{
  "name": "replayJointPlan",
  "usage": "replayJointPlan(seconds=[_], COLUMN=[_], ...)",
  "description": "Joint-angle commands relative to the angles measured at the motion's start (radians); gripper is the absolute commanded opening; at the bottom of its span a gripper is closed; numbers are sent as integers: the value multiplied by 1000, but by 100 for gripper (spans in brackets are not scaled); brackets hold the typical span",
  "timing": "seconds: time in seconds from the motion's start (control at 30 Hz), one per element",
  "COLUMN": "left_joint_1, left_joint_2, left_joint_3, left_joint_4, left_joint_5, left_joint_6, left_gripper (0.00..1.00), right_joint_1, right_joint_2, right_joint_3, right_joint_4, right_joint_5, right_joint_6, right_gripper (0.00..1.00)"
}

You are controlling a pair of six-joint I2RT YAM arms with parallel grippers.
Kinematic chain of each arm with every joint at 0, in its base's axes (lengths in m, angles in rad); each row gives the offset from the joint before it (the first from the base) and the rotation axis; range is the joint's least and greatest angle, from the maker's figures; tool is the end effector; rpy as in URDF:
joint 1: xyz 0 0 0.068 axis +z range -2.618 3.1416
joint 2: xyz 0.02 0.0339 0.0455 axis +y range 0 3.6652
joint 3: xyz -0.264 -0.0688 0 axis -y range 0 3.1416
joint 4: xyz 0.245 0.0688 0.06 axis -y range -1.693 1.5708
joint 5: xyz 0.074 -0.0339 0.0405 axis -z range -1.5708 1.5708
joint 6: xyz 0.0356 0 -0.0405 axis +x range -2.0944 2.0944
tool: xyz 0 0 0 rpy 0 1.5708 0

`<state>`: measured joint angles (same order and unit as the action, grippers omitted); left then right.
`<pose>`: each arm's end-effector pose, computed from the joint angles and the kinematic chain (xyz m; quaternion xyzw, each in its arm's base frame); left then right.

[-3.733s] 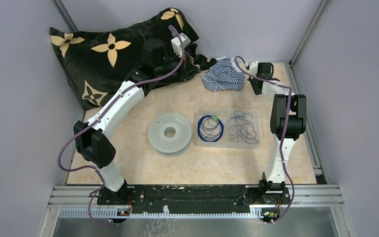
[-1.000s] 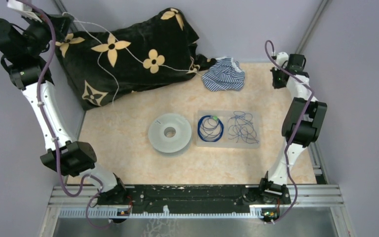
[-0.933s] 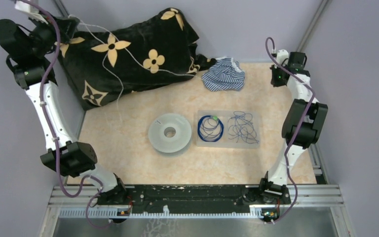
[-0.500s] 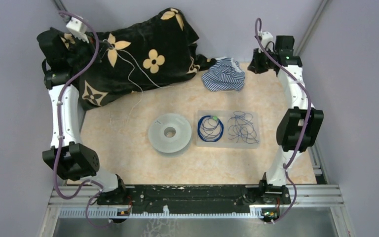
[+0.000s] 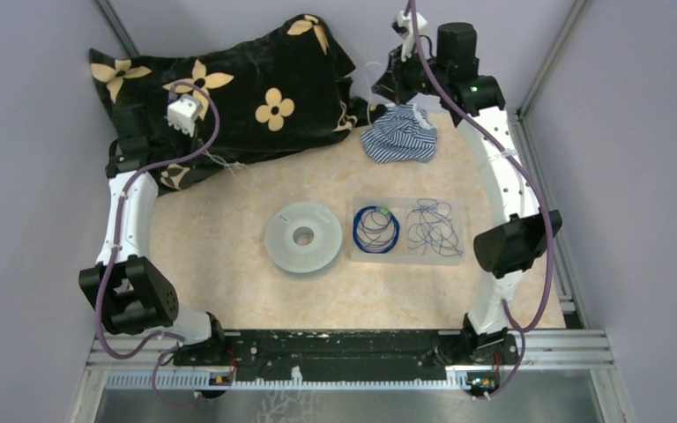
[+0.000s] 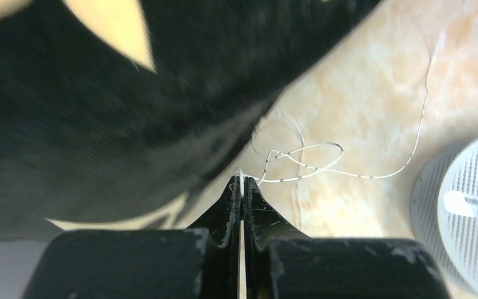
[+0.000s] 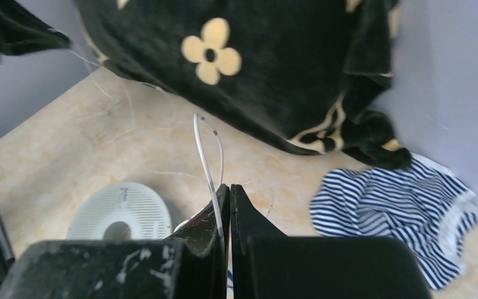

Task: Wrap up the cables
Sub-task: Adjust the cable at the center of the board.

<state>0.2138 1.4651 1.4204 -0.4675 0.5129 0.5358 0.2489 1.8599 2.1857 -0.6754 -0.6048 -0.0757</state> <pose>0.3273 0.0532 0.3735 0.2603 0.8036 -0.0249 0.5347 0.3877 0.1194 0.4664 -0.2949 0.7443 0.2904 0.5242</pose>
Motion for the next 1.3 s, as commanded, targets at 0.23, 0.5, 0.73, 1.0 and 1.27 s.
replayJointPlan(seconds=[0.23, 0.5, 0.73, 1.0, 1.27], left_joint_1=[-2, 6, 5, -30, -203], left_joint_2=[-64, -96, -129, -146, -161], left_joint_3=[-279, -406, -300, -120, -122], left_joint_4=[-45, 18, -21, -30, 256], left_joint_5=[-174, -245, -151, 205, 465], left_joint_6=[151, 173, 139, -61, -460], left_gripper=[4, 24, 63, 81, 82], right_joint_1=[143, 184, 243, 259, 294], right_joint_2=[1, -1, 15, 20, 29], right_joint_3=[124, 47, 48, 16, 49], right_joint_4=[-103, -97, -118, -116, -125], right_joint_5=[12, -2, 23, 33, 35], right_joint_6=[-57, -66, -56, -27, -3], right_gripper=[0, 0, 0, 0, 0])
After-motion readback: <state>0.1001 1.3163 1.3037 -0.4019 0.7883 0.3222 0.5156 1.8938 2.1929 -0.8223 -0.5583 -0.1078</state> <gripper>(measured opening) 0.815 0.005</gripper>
